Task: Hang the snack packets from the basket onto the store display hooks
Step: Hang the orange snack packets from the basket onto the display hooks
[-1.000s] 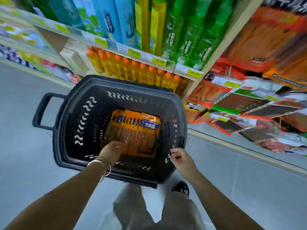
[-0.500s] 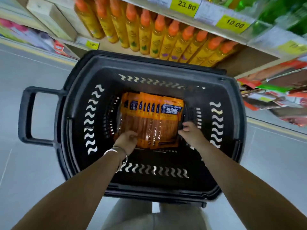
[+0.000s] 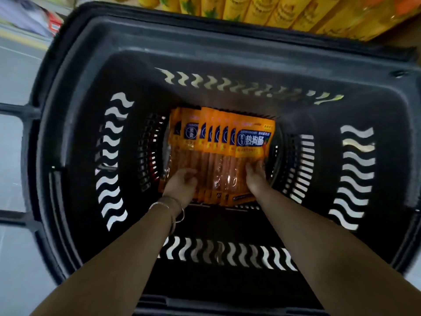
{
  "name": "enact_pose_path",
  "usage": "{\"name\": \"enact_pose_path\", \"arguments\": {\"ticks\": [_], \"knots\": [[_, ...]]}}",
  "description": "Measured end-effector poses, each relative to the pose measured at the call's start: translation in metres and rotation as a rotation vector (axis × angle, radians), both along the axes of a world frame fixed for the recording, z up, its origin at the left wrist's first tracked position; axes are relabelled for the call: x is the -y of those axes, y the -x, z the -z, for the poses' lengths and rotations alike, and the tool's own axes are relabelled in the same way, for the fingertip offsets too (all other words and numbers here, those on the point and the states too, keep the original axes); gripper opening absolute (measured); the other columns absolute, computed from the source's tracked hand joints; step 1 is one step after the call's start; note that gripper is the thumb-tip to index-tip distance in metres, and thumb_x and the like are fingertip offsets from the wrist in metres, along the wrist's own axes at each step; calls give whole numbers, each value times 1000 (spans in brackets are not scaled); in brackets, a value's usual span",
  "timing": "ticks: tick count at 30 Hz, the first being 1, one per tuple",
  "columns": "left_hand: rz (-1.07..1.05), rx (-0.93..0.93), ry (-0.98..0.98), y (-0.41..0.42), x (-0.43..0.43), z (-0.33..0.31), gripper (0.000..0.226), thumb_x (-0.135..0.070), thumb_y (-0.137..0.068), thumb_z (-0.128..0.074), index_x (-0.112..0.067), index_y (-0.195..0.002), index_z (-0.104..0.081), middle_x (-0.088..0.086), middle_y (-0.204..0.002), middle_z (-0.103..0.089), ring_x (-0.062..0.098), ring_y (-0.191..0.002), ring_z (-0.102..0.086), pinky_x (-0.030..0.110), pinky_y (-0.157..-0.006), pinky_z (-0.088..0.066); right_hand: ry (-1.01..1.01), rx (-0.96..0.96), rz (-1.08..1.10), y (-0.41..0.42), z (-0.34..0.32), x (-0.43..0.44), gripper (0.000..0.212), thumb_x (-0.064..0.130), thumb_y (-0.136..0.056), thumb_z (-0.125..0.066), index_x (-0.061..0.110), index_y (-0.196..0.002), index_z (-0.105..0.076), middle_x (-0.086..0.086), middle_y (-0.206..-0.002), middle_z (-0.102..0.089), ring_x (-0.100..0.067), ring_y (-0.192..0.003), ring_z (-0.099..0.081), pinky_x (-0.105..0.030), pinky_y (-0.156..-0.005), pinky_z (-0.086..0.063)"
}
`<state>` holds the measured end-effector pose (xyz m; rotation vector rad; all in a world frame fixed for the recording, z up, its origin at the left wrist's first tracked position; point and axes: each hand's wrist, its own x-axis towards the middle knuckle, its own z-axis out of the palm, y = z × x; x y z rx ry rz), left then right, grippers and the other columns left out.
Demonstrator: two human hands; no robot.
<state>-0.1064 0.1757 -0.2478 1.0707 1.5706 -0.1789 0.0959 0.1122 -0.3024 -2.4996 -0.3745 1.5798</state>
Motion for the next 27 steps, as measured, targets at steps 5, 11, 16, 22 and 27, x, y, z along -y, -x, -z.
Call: {"name": "enact_pose_path", "arguments": {"ticks": [5, 11, 16, 22, 27], "knots": [[-45, -56, -54, -3, -10, 2, 21, -23, -93, -49, -26, -111, -59, -8, -95, -57, 1, -70, -50, 21, -62, -38, -153, 126, -10, 4, -6, 11, 55, 54, -84, -59, 24, -127, -46, -9, -131, -48, -28, -118, -51, -37, -98, -42], [-79, -51, -32, -1, -9, 0, 21, -20, -93, -48, -24, -112, -57, -5, -99, -58, 13, -84, -54, 27, -77, -42, -50, -47, 192, -10, -4, 7, 112, 59, -53, -82, 27, -142, -24, -3, -141, -40, -27, -130, -39, -48, -106, -37], [-116, -35, -31, -5, -9, -6, 31, -33, -92, -51, -25, -122, -52, -12, -99, -54, 12, -95, -51, 28, -84, -39, -107, -189, 343, -13, -26, 10, 72, 45, -64, -82, 24, -126, -53, 2, -122, -61, -25, -120, -54, -41, -97, -45], [-240, 175, 114, -13, -18, -20, 71, -70, -60, -64, -29, -118, -60, -4, -114, -66, 19, -104, -62, 41, -98, -45, -80, -655, 231, 1, -59, 8, 95, 53, -46, -86, 27, -131, -50, -1, -129, -60, -25, -126, -49, -53, -107, -33], [-362, 72, 4, -2, -22, -17, 27, -50, -87, -57, -26, -76, -65, 1, -82, -70, 24, -83, -66, 37, -80, -52, -179, -441, 227, 3, -50, -9, 62, 61, -69, -69, 33, -122, -53, 3, -125, -57, -22, -120, -51, -44, -99, -41]]}}
